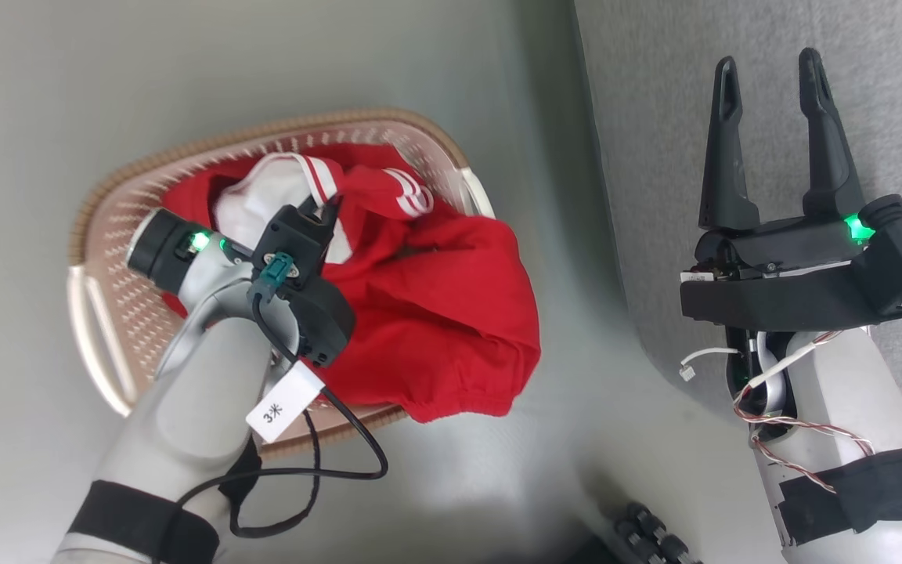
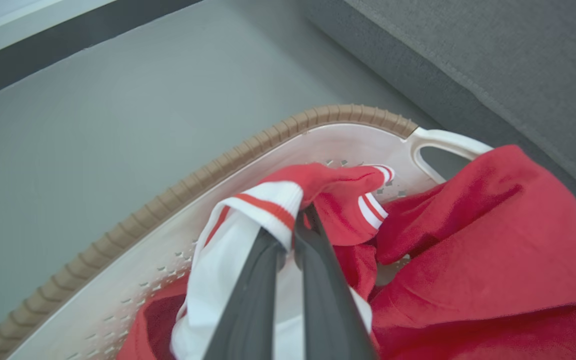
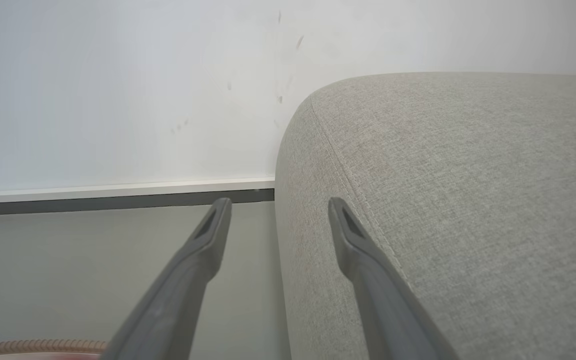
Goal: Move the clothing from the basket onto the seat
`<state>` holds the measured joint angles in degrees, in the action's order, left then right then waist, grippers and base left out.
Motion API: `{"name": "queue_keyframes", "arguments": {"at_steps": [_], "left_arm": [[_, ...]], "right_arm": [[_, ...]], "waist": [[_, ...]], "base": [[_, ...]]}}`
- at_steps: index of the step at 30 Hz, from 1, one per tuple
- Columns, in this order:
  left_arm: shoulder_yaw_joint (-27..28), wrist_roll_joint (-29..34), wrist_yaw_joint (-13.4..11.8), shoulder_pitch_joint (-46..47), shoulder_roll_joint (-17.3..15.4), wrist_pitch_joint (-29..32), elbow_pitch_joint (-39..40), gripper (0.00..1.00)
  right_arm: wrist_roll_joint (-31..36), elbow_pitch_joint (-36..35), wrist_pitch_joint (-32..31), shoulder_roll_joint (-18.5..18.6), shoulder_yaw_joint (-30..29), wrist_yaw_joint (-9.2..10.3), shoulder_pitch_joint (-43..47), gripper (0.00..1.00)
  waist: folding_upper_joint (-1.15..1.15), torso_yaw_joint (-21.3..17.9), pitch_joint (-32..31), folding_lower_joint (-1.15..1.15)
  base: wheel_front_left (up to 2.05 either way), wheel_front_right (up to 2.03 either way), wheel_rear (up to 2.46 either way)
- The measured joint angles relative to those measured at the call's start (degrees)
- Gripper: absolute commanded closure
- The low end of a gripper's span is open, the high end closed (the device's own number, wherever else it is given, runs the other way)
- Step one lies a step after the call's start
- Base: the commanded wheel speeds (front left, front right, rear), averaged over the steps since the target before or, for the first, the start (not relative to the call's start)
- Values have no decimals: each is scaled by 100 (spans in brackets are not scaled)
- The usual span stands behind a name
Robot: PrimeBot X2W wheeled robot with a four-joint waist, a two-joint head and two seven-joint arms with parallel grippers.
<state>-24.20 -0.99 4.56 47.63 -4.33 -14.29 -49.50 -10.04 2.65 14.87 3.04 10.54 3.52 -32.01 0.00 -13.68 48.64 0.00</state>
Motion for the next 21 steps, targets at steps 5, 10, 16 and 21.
{"name": "queue_keyframes", "arguments": {"at_steps": [5, 10, 16, 21], "left_arm": [[34, -238, 56, -115, 51, -1, 263, 100], [138, -414, 101, -142, 104, -1, 627, 100], [172, -599, 151, -142, 129, -1, 965, 100], [233, -662, 156, -143, 142, -1, 1280, 100]], "right_arm": [[1, 200, 0, 1, -57, -51, 49, 0], [7, 401, 0, 18, -101, -103, 201, 0], [9, 654, -1, 19, -118, -170, 328, 0], [9, 851, -1, 19, -121, -254, 374, 0]], "waist": [[0, 169, -383, -1], [0, 350, -786, -1], [0, 564, -1285, -1], [0, 717, -1718, -1]], "base": [[0, 0, 0], [0, 0, 0], [0, 0, 0], [0, 0, 0]]}}
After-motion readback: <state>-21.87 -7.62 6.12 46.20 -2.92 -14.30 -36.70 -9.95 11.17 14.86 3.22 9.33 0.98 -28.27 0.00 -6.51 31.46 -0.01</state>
